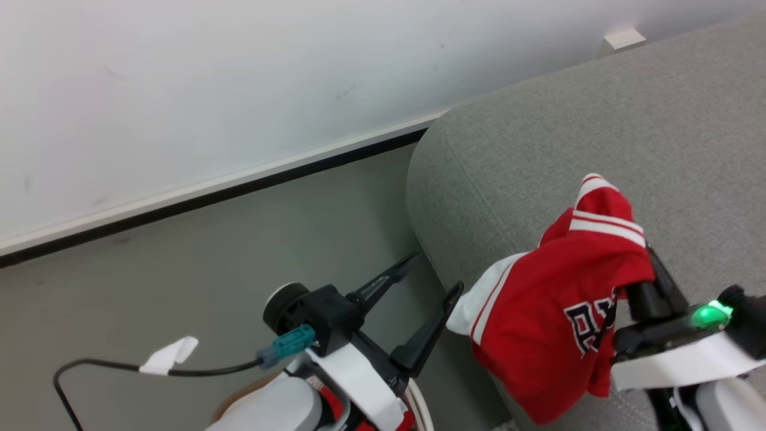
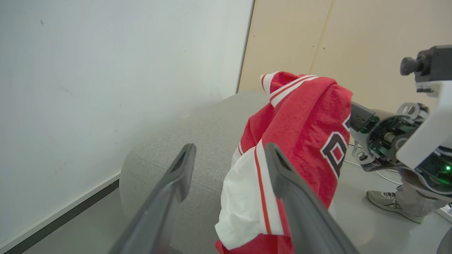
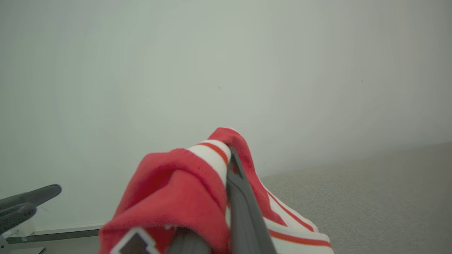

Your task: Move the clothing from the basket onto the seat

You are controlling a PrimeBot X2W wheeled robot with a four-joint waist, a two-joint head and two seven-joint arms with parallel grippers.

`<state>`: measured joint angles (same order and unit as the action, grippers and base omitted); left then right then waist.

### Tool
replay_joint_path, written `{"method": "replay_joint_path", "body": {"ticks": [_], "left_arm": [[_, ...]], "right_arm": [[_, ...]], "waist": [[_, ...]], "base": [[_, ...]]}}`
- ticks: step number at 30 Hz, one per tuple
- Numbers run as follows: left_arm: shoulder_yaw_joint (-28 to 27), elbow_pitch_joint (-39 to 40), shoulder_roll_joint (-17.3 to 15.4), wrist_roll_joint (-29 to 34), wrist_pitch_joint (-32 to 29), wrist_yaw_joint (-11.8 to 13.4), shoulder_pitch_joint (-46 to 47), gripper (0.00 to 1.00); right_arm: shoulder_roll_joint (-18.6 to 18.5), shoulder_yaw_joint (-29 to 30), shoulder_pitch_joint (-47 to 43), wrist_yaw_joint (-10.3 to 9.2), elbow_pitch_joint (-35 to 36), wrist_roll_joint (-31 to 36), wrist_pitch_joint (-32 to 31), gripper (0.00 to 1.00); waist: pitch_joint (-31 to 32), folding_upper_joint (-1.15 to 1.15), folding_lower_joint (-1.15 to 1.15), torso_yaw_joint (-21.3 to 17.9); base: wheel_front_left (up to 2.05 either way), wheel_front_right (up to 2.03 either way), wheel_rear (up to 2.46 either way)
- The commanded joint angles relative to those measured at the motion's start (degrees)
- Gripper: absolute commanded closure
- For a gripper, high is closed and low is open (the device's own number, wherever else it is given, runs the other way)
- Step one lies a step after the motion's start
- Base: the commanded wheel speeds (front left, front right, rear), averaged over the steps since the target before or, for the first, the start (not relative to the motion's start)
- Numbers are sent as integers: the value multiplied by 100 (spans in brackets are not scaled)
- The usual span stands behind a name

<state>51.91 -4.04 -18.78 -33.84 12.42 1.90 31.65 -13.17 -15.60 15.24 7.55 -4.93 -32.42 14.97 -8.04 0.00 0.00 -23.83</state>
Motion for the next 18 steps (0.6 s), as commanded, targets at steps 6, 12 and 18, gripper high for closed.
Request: {"method": "replay_joint_path", "body": {"ticks": [6, 12, 18], "left_arm": [[-10, 44, -101, 39, -55, 0, 122, 0], [11, 193, -218, 95, -203, -30, 276, 0], [18, 382, -347, 164, -337, -86, 469, 0]], "right_arm": [[-103, 332, 723, -12, -356, 312, 21, 100], [-365, 595, 1758, -12, -617, 415, -268, 100], [-838, 974, 2876, -12, -873, 354, -625, 100]], "waist": [[-232, 0, 0, 43], [-666, 0, 0, 147], [-1227, 0, 0, 334]], "base": [[0, 0, 0], [0, 0, 0], [0, 0, 0]]}}
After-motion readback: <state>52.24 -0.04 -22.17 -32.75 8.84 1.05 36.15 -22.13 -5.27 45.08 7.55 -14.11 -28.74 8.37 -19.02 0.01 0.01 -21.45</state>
